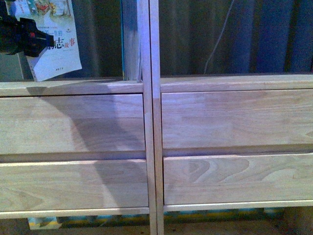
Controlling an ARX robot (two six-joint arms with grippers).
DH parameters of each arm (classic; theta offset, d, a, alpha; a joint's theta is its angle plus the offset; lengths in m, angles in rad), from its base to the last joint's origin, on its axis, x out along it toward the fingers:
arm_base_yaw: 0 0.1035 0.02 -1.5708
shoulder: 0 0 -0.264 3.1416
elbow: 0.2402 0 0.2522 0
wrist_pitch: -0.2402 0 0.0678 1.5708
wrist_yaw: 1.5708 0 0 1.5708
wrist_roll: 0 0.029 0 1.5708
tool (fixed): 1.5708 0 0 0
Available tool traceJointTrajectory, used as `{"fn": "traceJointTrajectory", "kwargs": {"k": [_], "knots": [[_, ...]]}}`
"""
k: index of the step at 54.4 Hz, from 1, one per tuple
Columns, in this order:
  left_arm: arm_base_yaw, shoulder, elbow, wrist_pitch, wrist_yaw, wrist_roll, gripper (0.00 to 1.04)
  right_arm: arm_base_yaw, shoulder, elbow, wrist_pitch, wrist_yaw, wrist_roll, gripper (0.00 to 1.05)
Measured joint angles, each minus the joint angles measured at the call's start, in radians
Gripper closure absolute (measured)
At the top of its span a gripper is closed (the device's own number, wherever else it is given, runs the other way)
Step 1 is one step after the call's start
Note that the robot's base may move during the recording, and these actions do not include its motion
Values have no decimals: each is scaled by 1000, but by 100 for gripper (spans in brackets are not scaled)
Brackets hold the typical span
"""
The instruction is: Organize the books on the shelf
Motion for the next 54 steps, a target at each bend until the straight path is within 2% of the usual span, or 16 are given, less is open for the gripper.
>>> {"fn": "traceJointTrajectory", "kwargs": {"k": [9, 20, 22, 24, 29, 34, 40, 45, 51, 54], "knots": [[-12, 109, 138, -60, -44, 69, 97, 8, -63, -90, 51, -18, -137, 7], [-36, 224, 309, -118, -76, 132, 97, 21, -145, -190, 106, -33, -162, 7], [-41, 244, 340, -129, -85, 139, 97, 39, -166, -180, 43, 34, -163, 10], [-48, 270, 383, -145, -92, 144, 97, 63, -203, -157, -124, 183, -159, 16], [-62, 322, 472, -185, -108, 149, 97, 87, -287, -197, -368, 381, -159, 29], [-77, 384, 583, -238, -127, 164, 97, 126, -352, -318, -392, 488, -158, 47], [-117, 466, 736, -314, -134, 182, 97, 159, -412, -455, -344, 490, -159, 71], [-139, 505, 808, -355, -141, 196, 97, 160, -457, -512, -319, 494, -158, 85], [-168, 535, 866, -394, -153, 227, 97, 159, -497, -571, -304, 497, -158, 101], [-180, 550, 894, -413, -170, 247, 97, 159, -513, -595, -300, 496, -157, 101]]}}
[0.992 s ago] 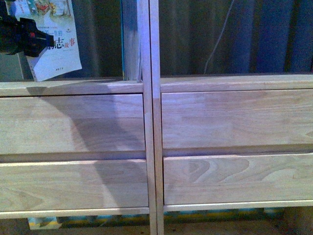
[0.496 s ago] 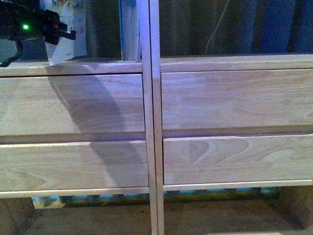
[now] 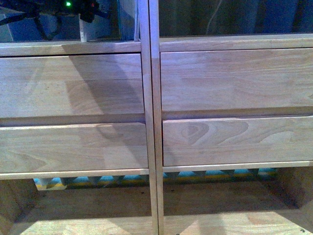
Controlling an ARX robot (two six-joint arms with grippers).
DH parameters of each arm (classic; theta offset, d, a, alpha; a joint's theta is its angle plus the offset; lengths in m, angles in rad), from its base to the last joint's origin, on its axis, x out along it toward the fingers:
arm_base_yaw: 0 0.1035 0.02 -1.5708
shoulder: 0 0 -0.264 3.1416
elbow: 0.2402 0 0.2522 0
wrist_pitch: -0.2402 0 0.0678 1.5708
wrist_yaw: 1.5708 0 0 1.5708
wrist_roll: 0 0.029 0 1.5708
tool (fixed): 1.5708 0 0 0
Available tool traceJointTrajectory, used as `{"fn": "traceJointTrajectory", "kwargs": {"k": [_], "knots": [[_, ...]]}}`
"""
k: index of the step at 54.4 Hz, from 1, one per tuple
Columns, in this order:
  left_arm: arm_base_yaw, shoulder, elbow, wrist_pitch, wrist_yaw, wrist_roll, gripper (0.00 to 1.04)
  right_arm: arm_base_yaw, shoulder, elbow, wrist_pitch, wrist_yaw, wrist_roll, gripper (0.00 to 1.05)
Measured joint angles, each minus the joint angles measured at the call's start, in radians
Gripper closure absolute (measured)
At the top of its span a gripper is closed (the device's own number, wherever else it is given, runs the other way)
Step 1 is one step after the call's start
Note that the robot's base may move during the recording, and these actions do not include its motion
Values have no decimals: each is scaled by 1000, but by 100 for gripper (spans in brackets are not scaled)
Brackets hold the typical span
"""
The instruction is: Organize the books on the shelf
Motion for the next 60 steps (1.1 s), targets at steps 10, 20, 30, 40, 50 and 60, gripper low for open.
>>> {"fn": "traceJointTrajectory", "kwargs": {"k": [10, 20, 30, 40, 50, 60], "knots": [[-24, 74, 145, -97, -56, 77, 97, 0, -65, -73, 5, 1, 0, 102], [-26, 141, 303, -217, -61, 110, 76, 0, -127, -127, 3, 1, -1, 102], [-26, 91, 174, -125, -52, 114, 50, 0, -191, -169, -18, 1, 0, 102], [-26, -87, -165, 47, -40, 114, 15, 0, -272, -206, -62, 1, -1, 102], [-25, -285, -454, 201, -23, 79, 8, 0, -333, -226, -101, 0, -1, 102], [-16, -520, -761, 369, -97, -7, 7, 0, -391, -245, -140, 1, -1, 102]]}}
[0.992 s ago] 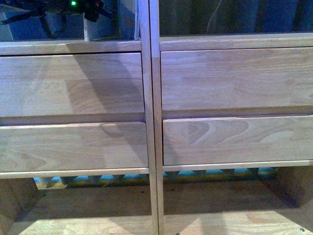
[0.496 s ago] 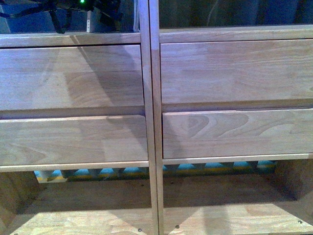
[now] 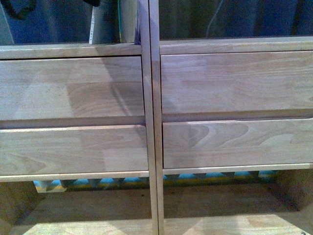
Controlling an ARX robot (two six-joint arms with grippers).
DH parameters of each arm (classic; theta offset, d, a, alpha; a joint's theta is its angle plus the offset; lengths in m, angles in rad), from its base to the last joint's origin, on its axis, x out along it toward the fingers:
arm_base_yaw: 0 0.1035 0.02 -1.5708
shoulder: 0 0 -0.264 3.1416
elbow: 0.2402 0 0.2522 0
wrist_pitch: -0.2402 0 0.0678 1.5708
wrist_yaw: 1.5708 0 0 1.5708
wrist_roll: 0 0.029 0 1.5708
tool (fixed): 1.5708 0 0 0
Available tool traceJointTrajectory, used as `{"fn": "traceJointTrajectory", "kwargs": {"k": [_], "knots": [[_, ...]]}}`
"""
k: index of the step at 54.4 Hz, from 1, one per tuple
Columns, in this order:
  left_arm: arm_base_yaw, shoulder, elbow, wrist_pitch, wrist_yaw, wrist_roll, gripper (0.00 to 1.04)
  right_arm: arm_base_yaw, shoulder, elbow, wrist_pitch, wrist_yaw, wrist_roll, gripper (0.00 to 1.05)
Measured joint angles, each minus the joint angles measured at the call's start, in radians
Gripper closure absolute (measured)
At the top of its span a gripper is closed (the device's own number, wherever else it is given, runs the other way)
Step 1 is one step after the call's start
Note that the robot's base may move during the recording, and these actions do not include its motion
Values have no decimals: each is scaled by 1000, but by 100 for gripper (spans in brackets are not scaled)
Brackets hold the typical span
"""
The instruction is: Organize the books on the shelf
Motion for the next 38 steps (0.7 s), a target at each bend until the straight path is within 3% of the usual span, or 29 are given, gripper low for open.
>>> {"fn": "traceJointTrajectory", "kwargs": {"k": [20, 32, 38], "knots": [[102, -465, -565, 192, -88, -108, 7, 0, -100, -18, -63, 0, 1, 102], [192, -805, -875, 110, -29, -231, 7, 0, -164, -18, -127, 0, 1, 102], [261, -953, -969, 24, 27, -318, 7, 0, -295, -18, -283, 1, 1, 102]]}}
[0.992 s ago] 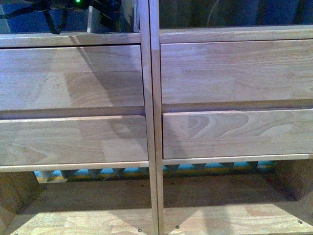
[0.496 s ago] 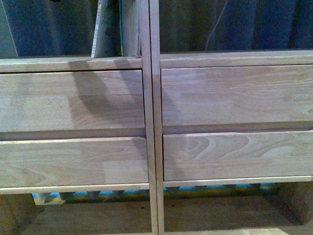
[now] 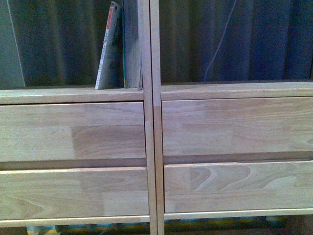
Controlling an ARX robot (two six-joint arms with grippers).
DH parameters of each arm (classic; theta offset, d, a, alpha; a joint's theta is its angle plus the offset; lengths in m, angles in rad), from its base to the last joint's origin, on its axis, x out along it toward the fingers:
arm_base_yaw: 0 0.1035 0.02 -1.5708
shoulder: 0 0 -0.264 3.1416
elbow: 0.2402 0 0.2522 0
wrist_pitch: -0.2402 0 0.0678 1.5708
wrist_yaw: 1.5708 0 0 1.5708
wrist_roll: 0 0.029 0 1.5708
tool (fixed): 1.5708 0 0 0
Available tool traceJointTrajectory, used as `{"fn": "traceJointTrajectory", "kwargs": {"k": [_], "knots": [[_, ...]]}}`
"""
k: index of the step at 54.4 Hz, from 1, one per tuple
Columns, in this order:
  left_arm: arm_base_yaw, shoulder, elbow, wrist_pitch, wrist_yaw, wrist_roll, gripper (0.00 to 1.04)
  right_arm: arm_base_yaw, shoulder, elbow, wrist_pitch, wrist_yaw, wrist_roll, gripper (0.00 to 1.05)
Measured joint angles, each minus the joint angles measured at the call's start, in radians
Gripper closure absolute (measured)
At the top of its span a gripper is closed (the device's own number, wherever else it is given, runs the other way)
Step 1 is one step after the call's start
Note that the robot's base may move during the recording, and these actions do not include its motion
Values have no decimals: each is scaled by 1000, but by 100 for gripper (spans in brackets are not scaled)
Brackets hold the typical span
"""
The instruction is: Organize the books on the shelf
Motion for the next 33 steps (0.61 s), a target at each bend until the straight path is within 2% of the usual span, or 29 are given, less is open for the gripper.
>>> {"fn": "traceJointTrajectory", "kwargs": {"k": [13, 20, 23, 26, 31, 33], "knots": [[183, -313, -172, -138, 199, -184, 7, 0, -29, 0, -8, 1, 0, 102], [278, -496, -259, -263, 341, -266, 7, 0, -29, 0, -8, 1, 0, 102], [273, -573, -263, -406, 282, -238, 15, 0, -29, 0, -8, 0, 0, 102], [209, -663, -299, -537, 166, -187, 25, 0, -29, 0, -8, 1, 0, 102], [97, -744, -399, -565, 65, -144, 41, 0, -29, 0, -8, 1, 0, 102], [77, -752, -422, -565, 47, -135, 46, 0, -29, 0, -8, 1, 0, 102]]}}
